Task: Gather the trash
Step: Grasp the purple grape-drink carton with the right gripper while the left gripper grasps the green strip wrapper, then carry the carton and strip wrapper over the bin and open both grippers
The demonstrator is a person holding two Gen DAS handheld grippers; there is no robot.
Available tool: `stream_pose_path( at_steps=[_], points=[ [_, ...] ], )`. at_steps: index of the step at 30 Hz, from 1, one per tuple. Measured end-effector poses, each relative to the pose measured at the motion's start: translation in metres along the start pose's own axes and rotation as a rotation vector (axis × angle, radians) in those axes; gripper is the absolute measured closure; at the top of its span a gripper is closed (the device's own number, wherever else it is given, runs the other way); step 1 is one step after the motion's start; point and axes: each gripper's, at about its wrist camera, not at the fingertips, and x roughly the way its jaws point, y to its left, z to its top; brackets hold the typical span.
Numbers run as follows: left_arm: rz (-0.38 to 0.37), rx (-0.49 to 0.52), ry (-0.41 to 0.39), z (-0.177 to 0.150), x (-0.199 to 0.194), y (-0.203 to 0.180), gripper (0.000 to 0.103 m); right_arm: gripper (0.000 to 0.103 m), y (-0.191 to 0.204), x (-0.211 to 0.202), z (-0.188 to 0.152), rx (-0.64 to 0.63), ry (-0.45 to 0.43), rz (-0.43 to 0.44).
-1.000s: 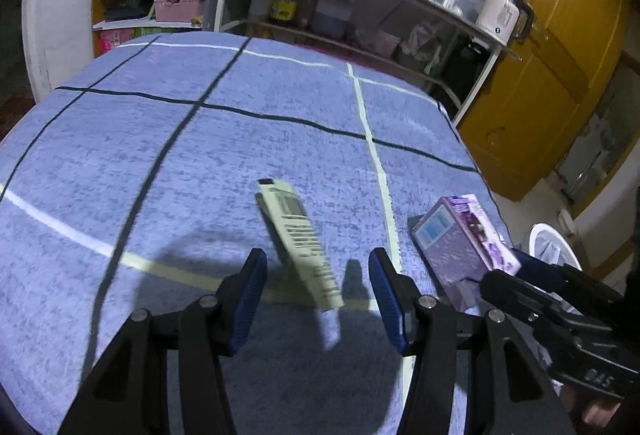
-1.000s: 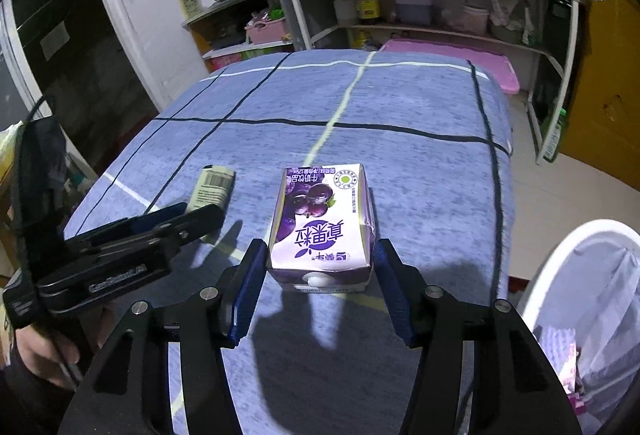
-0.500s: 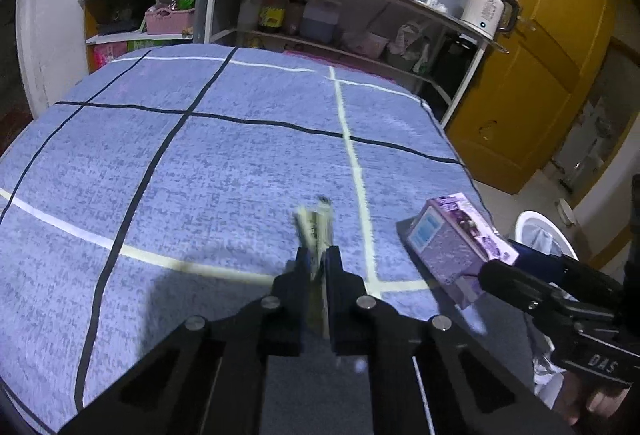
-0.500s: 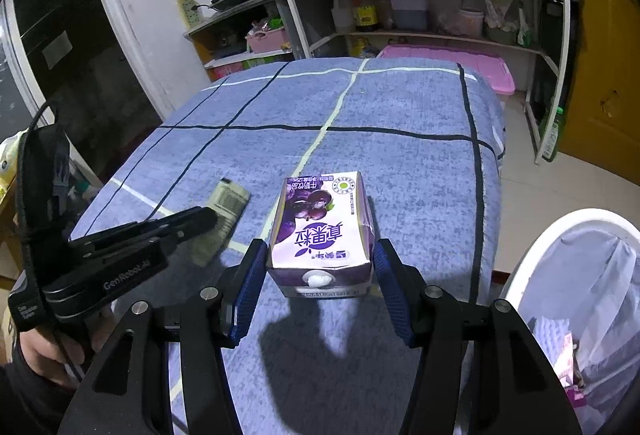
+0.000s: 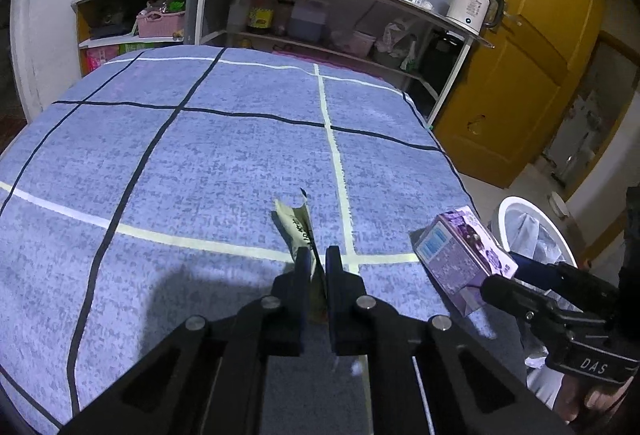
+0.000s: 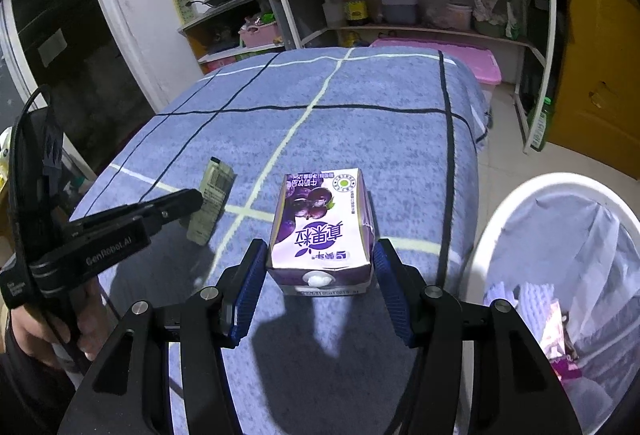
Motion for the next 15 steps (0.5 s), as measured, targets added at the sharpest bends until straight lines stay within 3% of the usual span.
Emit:
stream_pose_path(
  at_steps=[4,8,11,15],
  points=[
    [0.018,-0.033,0.026,0.0,0.007,0.008,0.092,0.047,-0.004,0.005,-0.004,0.014,0.025,0.023],
    [0.028,-0.026,0.034,0.001,0.012,0.006,0.068,0.045,0.0,0.008,-0.004,-0.01,0.034,0.006],
    [0.02,-0.022,0.059,0.001,0.02,0.005,0.06,0.045,0.001,0.015,-0.003,-0.014,0.048,-0.005],
    [0.034,-0.01,0.066,0.002,0.025,0.002,0.059,0.045,0.001,0.024,-0.001,-0.02,0.071,-0.02]
  ],
)
